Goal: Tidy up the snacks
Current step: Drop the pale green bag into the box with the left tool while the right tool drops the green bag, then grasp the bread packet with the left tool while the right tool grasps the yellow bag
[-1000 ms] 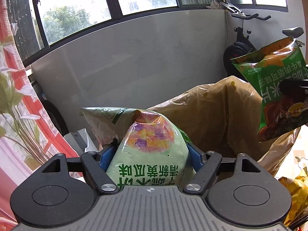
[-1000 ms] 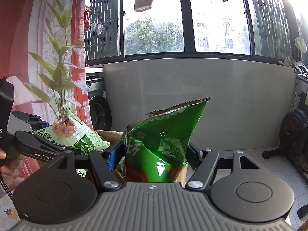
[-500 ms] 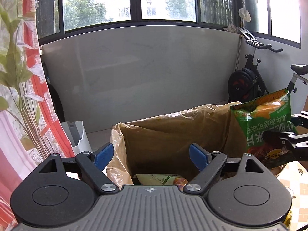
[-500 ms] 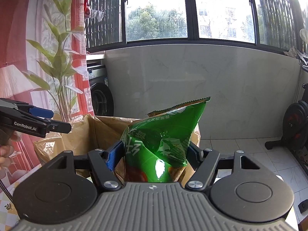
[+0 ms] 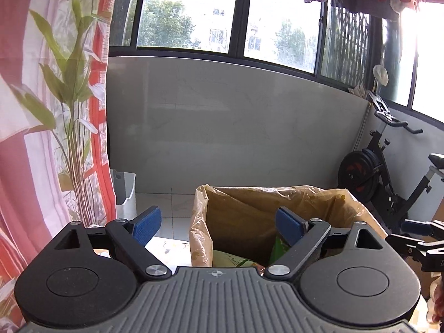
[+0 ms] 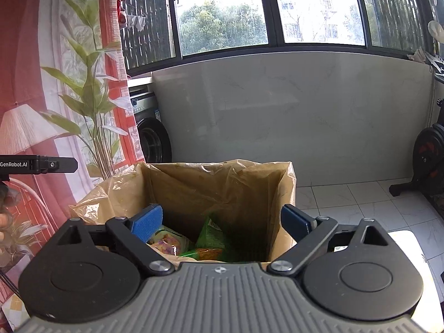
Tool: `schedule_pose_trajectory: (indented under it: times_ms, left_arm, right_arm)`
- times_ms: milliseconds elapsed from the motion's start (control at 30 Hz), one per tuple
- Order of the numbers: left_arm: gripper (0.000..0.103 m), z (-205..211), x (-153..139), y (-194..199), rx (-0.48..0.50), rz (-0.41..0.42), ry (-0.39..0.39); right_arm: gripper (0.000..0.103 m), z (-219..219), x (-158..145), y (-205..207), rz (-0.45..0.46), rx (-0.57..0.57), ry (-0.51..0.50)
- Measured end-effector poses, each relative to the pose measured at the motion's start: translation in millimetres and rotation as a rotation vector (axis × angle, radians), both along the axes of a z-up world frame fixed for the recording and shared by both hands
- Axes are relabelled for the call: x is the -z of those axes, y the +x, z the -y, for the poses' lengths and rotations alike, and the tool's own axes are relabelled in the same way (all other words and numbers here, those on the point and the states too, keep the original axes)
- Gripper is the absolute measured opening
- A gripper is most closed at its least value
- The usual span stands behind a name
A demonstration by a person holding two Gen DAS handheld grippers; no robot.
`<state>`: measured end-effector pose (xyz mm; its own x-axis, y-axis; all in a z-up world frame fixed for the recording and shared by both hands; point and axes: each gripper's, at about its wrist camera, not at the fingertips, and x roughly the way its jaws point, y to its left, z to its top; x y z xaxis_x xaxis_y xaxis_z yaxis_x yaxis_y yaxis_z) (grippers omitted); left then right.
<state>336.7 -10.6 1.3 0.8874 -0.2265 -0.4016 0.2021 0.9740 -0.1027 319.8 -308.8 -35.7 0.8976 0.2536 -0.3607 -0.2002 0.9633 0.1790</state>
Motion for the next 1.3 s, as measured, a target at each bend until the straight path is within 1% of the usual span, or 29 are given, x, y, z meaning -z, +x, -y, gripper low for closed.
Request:
schedule_pose_trajectory:
  times_ms: [33, 100, 267, 333, 433, 467, 533, 633, 733, 800, 867, 933, 1100, 1167, 1233, 1300]
  left_arm:
    - [0.098, -4.9, 0.0, -4.8, -0.004, 0.007, -0.022]
    - [0.098, -14.8, 0.8, -18.6, -0.015, 0.028, -0.044]
    - [0.098, -31.6, 13.3, -50.3, -0.028, 0.07, -0.026]
    - [0.098, -36.0, 22.1, -64.0, -0.062, 0.082, -0.028]
    - [0.098, -39.4, 40.4, -86.3, -0.082, 0.118, -0.049]
    - [0.098, -39.7, 46.4, -91.1, -0.093, 0.118, -0.055]
    - [0.097, -39.7, 58.5, -98.6, -0.118, 0.107, -0.072]
    - [0.097, -41.5, 75.5, -103.6, -0.131, 0.076, -0.106]
    - [0.097, -42.5, 88.4, -105.0, -0.142, 0.034, -0.105]
    - [0.097, -42.3, 95.2, -105.5, -0.145, 0.007, -0.093]
    - [0.097, -42.1, 101.8, -106.9, -0.152, -0.008, -0.073]
    - [0.097, -41.9, 104.1, -107.3, -0.159, -0.017, -0.061]
    - [0.097, -42.7, 110.6, -103.5, -0.158, -0.04, -0.063]
    - [0.096, -42.1, 111.9, -101.7, -0.159, -0.05, -0.062]
    - [0.096, -40.8, 113.8, -99.4, -0.155, -0.064, -0.057]
    - [0.096, -39.4, 116.1, -99.1, -0.157, -0.076, -0.048]
  right_arm:
    - [0.097, 0.4, 0.0, -6.3, 0.009, -0.005, 0.009]
    - [0.097, 0.9, 1.7, -19.2, 0.031, -0.032, 0.029]
    - [0.102, 4.2, 16.4, -52.3, 0.095, -0.041, 0.059]
    - [0.102, 5.6, 25.6, -60.3, 0.099, -0.025, 0.045]
    - [0.103, 14.2, 40.6, -71.9, 0.083, -0.006, 0.077]
    - [0.103, 17.8, 45.2, -75.5, 0.086, 0.0, 0.088]
    - [0.103, 23.9, 55.0, -83.8, 0.09, 0.027, 0.078]
    - [0.103, 31.9, 70.7, -90.7, 0.052, 0.069, 0.052]
    - [0.103, 36.7, 88.0, -99.7, 0.042, 0.079, 0.038]
    - [0.103, 36.6, 98.6, -104.1, 0.018, 0.076, 0.014]
    - [0.103, 36.3, 110.1, -106.7, -0.03, 0.062, -0.008]
    - [0.103, 34.5, 120.1, -107.7, -0.087, 0.014, -0.045]
    - [0.103, 21.4, 139.4, -108.8, -0.205, -0.104, -0.235]
    - [0.102, 18.5, 144.8, -111.3, -0.219, -0.147, -0.305]
    - [0.102, 16.8, 148.5, -110.7, -0.223, -0.157, -0.369]
    - [0.101, 16.9, 152.9, -107.8, -0.235, -0.167, -0.407]
